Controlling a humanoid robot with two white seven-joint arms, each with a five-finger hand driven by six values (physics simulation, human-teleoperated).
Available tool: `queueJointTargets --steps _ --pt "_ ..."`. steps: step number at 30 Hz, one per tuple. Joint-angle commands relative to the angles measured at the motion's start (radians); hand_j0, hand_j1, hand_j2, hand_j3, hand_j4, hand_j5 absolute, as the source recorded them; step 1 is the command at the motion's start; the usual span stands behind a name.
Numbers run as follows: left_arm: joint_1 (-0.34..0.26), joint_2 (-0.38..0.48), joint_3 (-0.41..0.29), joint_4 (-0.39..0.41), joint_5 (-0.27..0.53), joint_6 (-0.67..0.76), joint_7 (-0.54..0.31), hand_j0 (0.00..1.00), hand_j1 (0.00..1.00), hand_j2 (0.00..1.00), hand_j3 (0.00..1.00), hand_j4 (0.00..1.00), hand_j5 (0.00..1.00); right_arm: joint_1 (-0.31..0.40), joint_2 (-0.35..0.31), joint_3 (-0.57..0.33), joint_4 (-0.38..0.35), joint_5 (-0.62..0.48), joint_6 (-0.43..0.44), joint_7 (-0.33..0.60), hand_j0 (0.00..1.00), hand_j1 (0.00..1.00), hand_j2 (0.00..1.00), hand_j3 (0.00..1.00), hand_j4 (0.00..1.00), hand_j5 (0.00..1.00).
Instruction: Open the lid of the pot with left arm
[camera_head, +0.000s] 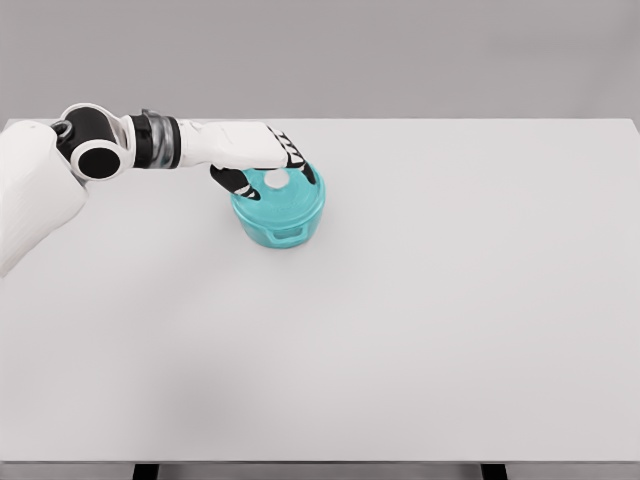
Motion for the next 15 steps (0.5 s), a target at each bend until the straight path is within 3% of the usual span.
queueJointTargets --steps 1,15 --pt "0.000 0.001 -0.003 0.001 0.004 0.003 -0.001 0.76 0.76 0.76 0.76 0.76 0.76 0.000 0.000 0.000 0.000 0.000 0.000 0.000 1.00 1.00 1.00 1.00 1.00 1.00" --pt "0.003 -0.001 -0.009 0.004 0.004 0.003 -0.002 0.70 0.70 0.70 0.70 0.70 0.70 0.000 0.000 0.000 0.000 0.000 0.000 0.000 1.00 1.00 1.00 1.00 1.00 1.00"
